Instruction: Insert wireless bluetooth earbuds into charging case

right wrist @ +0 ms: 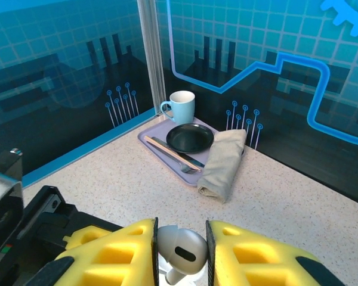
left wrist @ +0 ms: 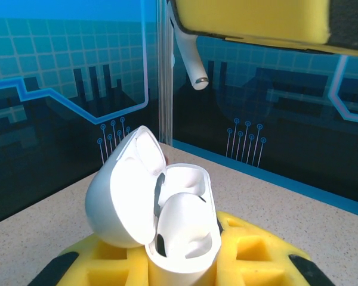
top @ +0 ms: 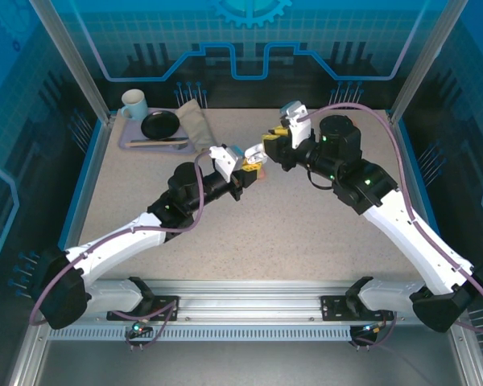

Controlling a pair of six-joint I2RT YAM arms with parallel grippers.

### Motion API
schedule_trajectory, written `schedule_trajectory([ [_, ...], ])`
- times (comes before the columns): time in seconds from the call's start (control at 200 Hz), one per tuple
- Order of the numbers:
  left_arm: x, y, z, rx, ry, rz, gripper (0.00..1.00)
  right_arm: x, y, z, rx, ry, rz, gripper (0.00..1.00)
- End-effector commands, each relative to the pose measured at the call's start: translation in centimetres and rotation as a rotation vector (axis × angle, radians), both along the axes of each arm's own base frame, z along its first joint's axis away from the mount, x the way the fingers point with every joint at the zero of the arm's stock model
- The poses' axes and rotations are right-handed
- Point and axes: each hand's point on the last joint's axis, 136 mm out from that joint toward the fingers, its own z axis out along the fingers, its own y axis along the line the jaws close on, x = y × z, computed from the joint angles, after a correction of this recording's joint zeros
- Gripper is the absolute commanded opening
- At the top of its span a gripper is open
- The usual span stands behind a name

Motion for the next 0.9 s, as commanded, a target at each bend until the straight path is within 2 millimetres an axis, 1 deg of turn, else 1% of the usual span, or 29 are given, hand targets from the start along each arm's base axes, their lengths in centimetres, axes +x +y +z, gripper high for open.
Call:
schedule_trajectory([
  [0.0, 0.1, -0.1, 2.2, -0.036, -0.029, -0.012, 0.00, -0.9, 0.6, -0.3, -0.011, -0.010, 0.039, 0.25],
  [0.31, 0.0, 0.0, 2.5, -0.040, -0.035, -0.011, 0.00, -1.3, 0.8, -2.4, -0.033, 0.031, 0.038, 0.25],
  [0.59, -0.2, 0.1, 2.6, -0.043, -0.038, -0.012, 0.00, -0.7, 0.5, -3.3, -0.056, 0.041, 0.009, 0.25],
  [0.895, -0.4, 0.3, 2.8, -0.049, -0.043, -0.015, 0.00, 0.3, -0.1, -4.3, -0.073, 0.054, -0.033, 0.24],
])
